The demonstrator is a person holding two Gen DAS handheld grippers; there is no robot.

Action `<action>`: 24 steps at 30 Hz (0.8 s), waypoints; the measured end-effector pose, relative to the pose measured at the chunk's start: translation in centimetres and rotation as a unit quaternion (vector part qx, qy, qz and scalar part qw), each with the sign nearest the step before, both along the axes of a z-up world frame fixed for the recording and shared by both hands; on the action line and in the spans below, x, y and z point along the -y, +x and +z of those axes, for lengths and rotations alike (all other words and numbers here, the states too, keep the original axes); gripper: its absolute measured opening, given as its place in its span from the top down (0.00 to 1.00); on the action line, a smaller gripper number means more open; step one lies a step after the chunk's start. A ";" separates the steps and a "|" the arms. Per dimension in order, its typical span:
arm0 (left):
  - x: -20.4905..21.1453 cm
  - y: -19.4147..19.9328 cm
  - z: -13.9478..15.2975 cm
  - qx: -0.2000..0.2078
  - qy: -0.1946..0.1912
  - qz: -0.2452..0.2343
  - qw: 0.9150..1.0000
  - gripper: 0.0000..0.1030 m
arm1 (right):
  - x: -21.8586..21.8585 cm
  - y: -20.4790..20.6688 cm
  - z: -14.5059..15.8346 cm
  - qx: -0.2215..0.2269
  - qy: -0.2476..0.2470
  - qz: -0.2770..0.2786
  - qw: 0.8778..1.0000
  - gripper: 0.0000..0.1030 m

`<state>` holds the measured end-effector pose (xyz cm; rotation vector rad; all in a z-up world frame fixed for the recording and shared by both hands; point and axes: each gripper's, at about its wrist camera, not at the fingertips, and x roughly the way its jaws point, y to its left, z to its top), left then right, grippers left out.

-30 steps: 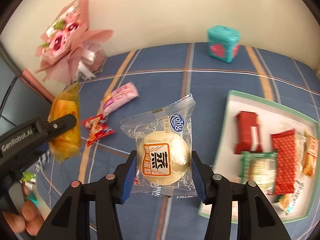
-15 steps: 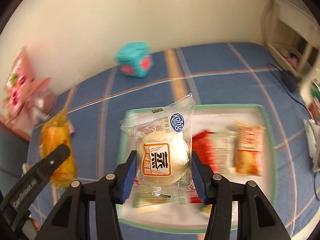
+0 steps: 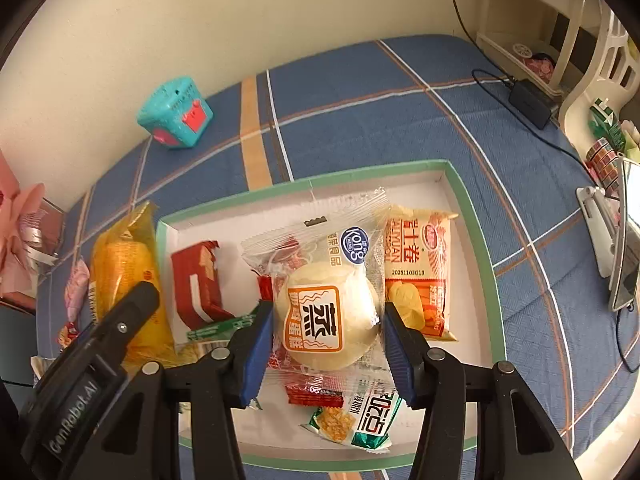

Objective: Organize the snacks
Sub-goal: 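Carry the yellow cake and steamed bun over the tray with both grippers, then open both grippers to drop the yellow cake and bun into the tray, then move both grippers toward the red snack bag and pink Swiss roll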

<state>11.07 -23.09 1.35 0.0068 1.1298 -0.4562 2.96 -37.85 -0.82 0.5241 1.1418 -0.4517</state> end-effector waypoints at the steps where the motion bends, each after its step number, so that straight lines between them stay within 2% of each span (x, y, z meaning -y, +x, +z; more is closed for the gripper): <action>1: 0.0 -0.1 0.0 0.000 0.001 -0.001 1.000 0.55 | 0.0 0.0 -0.3 -0.004 0.001 0.001 1.000 0.46; 3: -0.2 -0.2 0.2 -0.001 -0.004 0.001 1.000 0.51 | -0.1 0.0 -0.4 -0.006 -0.001 0.001 1.000 0.45; 4: -0.3 -0.1 0.3 -0.001 -0.004 0.004 1.000 0.47 | -0.1 -0.1 -0.3 -0.006 -0.005 0.001 1.000 0.43; 9: -1.9 0.1 1.0 -0.009 -0.008 0.019 1.000 0.45 | -0.4 0.1 0.3 0.000 -0.014 0.007 1.000 0.31; 12: -3.2 0.4 1.7 0.000 -0.004 0.032 0.999 0.37 | -1.4 0.4 1.0 0.006 -0.027 0.021 0.999 0.21; 18: -7.6 1.3 2.2 0.011 0.023 0.078 0.997 0.35 | -4.1 1.4 1.9 0.013 -0.048 0.059 0.997 0.09; 20: -9.2 1.6 2.1 0.016 0.042 0.097 0.994 0.34 | -5.1 1.8 2.1 0.014 -0.056 0.070 0.996 0.01; 24: -12.7 2.0 1.6 0.022 0.079 0.136 0.987 0.34 | -7.5 2.5 2.6 0.020 -0.066 0.100 0.993 0.01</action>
